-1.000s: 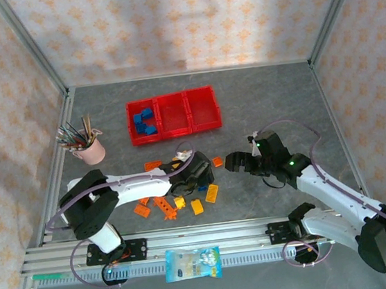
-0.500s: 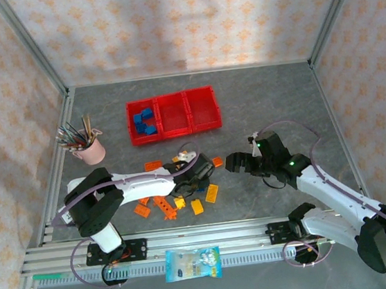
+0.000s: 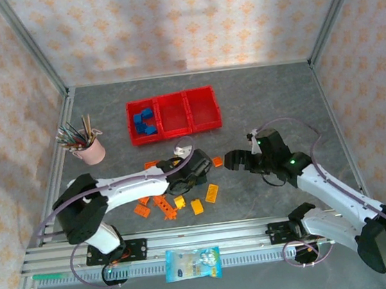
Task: Sort the legos into containers by color
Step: Pick up the lego from the middle-left of the table, then place the lego in the container.
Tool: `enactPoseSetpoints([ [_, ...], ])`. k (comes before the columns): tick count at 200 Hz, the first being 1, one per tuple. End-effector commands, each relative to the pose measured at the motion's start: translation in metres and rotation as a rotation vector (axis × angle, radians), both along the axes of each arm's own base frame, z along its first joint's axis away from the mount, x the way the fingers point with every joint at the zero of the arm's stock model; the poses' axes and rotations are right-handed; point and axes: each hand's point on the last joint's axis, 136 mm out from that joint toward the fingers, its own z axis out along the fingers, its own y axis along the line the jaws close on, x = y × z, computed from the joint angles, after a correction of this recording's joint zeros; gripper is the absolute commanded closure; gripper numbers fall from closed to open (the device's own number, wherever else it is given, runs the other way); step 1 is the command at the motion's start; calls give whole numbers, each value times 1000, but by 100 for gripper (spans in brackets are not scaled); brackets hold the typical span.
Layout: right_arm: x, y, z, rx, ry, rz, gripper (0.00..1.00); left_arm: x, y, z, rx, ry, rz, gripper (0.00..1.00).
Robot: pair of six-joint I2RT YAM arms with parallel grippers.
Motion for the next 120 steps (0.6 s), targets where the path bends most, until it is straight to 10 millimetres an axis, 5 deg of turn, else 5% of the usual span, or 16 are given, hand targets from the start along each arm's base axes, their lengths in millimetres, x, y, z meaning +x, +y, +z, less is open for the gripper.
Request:
enactPoseSetpoints([
  [1,15,15,33,75,-92,39,0,22,26,30,72,-84,36,67],
  [56,42,40,64,186,-185,68,0,93,91,81,156,-236,166,68],
  [120,72,61,63,209,-207,74,0,180,161,74,230,-248,297,68],
])
